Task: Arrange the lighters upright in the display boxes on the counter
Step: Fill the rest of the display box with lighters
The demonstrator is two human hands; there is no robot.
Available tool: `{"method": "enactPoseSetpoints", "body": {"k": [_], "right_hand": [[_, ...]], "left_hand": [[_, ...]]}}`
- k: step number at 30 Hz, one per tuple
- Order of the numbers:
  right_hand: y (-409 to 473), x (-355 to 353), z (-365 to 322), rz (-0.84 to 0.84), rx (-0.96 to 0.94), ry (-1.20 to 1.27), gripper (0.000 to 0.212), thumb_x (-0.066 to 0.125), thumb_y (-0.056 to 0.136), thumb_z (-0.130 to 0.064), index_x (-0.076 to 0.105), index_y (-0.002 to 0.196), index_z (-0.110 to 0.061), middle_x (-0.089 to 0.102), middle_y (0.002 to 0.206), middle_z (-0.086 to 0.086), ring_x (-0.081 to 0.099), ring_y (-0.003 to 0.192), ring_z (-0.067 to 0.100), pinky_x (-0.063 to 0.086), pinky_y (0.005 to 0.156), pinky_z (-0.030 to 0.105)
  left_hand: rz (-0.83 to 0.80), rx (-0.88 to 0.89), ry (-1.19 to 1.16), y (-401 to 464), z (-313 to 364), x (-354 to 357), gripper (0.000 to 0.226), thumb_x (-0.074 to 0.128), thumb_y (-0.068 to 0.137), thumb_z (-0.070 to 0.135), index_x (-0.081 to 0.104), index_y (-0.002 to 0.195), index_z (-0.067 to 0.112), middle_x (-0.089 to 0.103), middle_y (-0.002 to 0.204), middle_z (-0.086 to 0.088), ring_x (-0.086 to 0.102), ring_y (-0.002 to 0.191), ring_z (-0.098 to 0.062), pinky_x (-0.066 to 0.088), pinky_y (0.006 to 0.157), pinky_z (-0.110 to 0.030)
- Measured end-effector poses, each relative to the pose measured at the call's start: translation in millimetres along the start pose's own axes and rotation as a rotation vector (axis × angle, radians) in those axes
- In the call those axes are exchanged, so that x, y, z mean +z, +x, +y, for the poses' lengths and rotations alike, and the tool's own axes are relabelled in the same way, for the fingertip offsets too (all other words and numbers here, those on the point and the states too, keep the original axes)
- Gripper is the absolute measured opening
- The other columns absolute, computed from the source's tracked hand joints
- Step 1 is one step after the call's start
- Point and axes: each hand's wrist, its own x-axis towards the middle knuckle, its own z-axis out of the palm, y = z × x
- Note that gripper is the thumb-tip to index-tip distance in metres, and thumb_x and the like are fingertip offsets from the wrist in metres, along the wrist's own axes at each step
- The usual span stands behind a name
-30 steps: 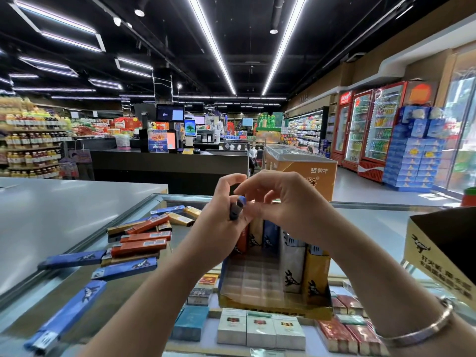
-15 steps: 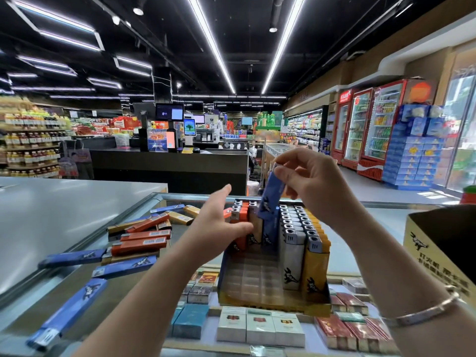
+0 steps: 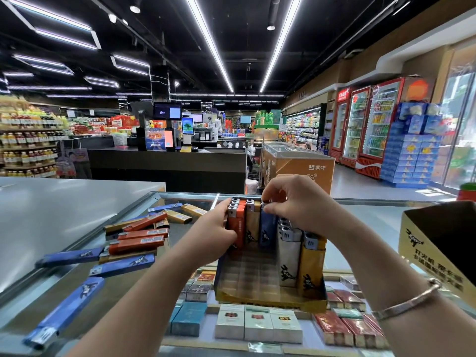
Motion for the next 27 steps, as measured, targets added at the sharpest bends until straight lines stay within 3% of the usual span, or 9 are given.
{"method": "enactPoseSetpoints", "body": {"k": [5, 10, 14, 17, 22, 27], "right_hand": [[6, 0, 1, -0.071, 0.043, 0.008, 0.009, 0.072, 0.078, -0.009, 0.065, 0.078, -0.015, 0.058, 0.073, -0.008, 0.055, 0.066, 0.003, 0.044, 0.058, 0.006], [16, 3, 0, -0.178, 0.096, 0.021, 0.021, 0.069, 0.078, -0.005, 0.06, 0.064, -0.019, 0.063, 0.073, -0.002, 0.057, 0.067, 0.005, 0.044, 0.055, 0.011], [11, 2, 8, -0.156, 0.148, 0.142, 0.015, 0.07, 0.079, -0.013, 0.065, 0.067, -0.021, 0.061, 0.087, -0.002, 0.056, 0.089, 0.016, 0.046, 0.078, 0.026], [3, 1, 12, -0.073, 0.235, 0.249, 0.02, 0.071, 0.077, -0.014, 0.068, 0.063, -0.028, 0.057, 0.097, -0.006, 0.048, 0.108, 0.021, 0.035, 0.098, 0.042], [-1, 6, 11, -0.014, 0.347, 0.506, 0.022, 0.063, 0.078, -0.001, 0.069, 0.065, -0.018, 0.062, 0.076, -0.001, 0.056, 0.078, 0.012, 0.044, 0.073, 0.025], [1, 12, 9, 0.08, 0.393, 0.591, 0.02, 0.06, 0.079, 0.0, 0.067, 0.067, -0.014, 0.063, 0.072, 0.003, 0.057, 0.072, 0.012, 0.046, 0.066, 0.021]], "left_hand": [[0.001, -0.017, -0.013, 1, -2, 1, 0.072, 0.051, 0.086, -0.004, 0.019, 0.146, 0.021, 0.05, 0.103, 0.008, 0.056, 0.096, -0.012, 0.056, 0.073, -0.025], [0.002, -0.033, -0.041, 2, -4, 1, 0.072, 0.051, 0.086, -0.004, 0.02, 0.146, 0.022, 0.049, 0.101, 0.011, 0.056, 0.094, -0.01, 0.056, 0.072, -0.024], [0.01, -0.021, -0.021, 2, -5, 1, 0.07, 0.051, 0.086, -0.004, 0.023, 0.145, 0.022, 0.049, 0.099, 0.013, 0.056, 0.093, -0.008, 0.056, 0.071, -0.024], [0.016, -0.021, -0.021, 3, -4, -1, 0.069, 0.05, 0.085, -0.006, 0.025, 0.144, 0.021, 0.052, 0.101, 0.01, 0.057, 0.098, -0.012, 0.056, 0.078, -0.03], [0.039, -0.019, -0.081, -1, -2, -3, 0.064, 0.05, 0.083, -0.01, 0.034, 0.138, 0.018, 0.055, 0.106, 0.003, 0.058, 0.102, -0.018, 0.057, 0.075, -0.03], [0.106, -0.012, -0.019, -2, -2, -4, 0.065, 0.051, 0.083, -0.007, 0.032, 0.141, 0.015, 0.053, 0.12, -0.007, 0.058, 0.104, -0.019, 0.056, 0.079, -0.034]]}}
